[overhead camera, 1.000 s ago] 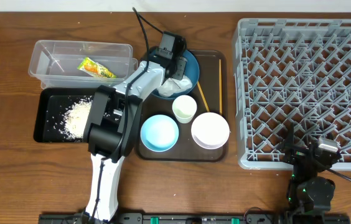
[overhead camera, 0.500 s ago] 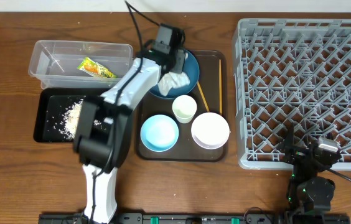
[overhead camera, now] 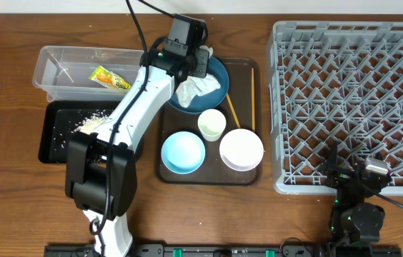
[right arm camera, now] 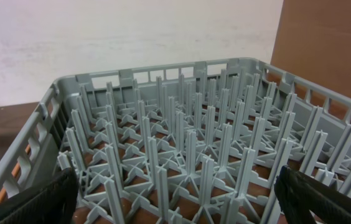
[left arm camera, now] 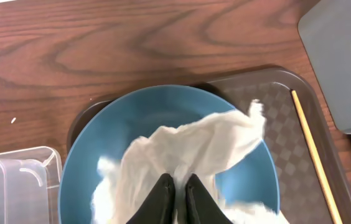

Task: Sort waste into correct bins and load items into the dishwasher rack
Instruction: 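Carry the tissue with the left gripper and drop it into the clear bin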

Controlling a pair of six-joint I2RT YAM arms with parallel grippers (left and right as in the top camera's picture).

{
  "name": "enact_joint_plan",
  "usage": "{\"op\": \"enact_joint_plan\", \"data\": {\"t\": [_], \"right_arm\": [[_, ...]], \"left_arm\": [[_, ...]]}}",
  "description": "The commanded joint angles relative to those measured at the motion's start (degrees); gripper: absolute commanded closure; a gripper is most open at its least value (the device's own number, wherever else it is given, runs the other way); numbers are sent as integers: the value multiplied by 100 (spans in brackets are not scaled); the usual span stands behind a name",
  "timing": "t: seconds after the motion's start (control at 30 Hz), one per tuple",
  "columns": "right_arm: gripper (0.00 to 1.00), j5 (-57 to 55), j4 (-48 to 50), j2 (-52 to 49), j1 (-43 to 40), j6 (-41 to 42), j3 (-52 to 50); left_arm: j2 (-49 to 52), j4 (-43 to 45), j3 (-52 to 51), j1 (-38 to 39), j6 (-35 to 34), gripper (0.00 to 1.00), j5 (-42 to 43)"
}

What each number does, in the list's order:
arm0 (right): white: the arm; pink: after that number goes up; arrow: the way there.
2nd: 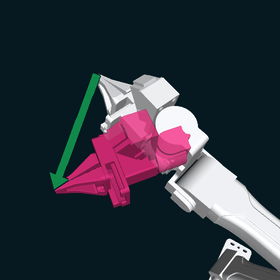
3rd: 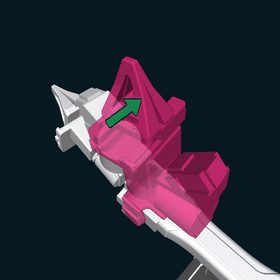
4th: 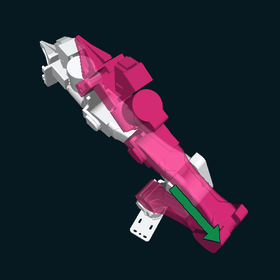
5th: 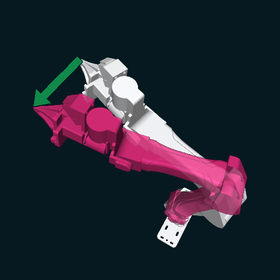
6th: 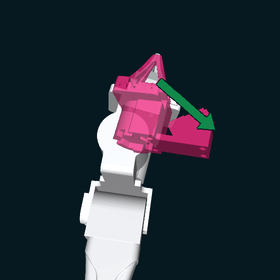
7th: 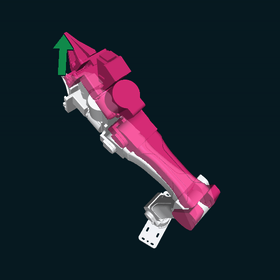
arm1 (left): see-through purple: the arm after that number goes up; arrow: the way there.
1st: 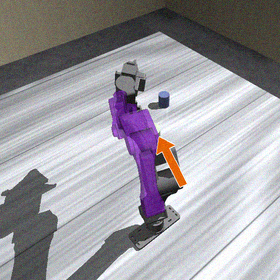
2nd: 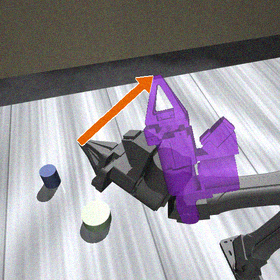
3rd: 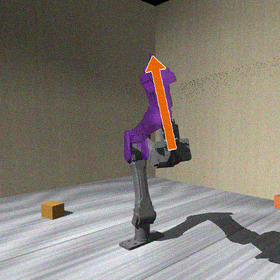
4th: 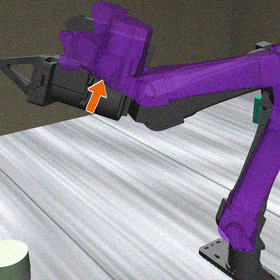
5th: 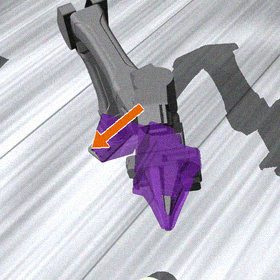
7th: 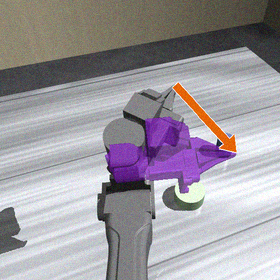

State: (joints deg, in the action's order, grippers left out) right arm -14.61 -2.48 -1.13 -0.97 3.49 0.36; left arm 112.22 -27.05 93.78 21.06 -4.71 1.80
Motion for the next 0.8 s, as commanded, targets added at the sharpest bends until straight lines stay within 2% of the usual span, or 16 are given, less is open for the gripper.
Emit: {"op": "enact_joint_plan", "data": {"t": [0.0,0.13,0.27,0.47,0.7,0.77], "right_arm": [[1,-17,-31,-13,63,72,-4],[1,-17,-31,-11,63,72,-4],[1,-17,-31,-11,63,72,-4],[1,-17,-31,-13,63,72,-4],[1,-17,-31,-13,63,72,-4],[1,-17,-31,-11,63,72,-4]], "left_arm": [[13,-42,20,-11,-35,89,39],[22,-39,20,-9,-35,89,39],[35,-42,20,-9,-35,94,39],[-83,0,20,-39,-33,94,-4],[-879,269,20,-391,-59,94,-1196],[-1058,293,20,-570,-57,94,-1309]]}}
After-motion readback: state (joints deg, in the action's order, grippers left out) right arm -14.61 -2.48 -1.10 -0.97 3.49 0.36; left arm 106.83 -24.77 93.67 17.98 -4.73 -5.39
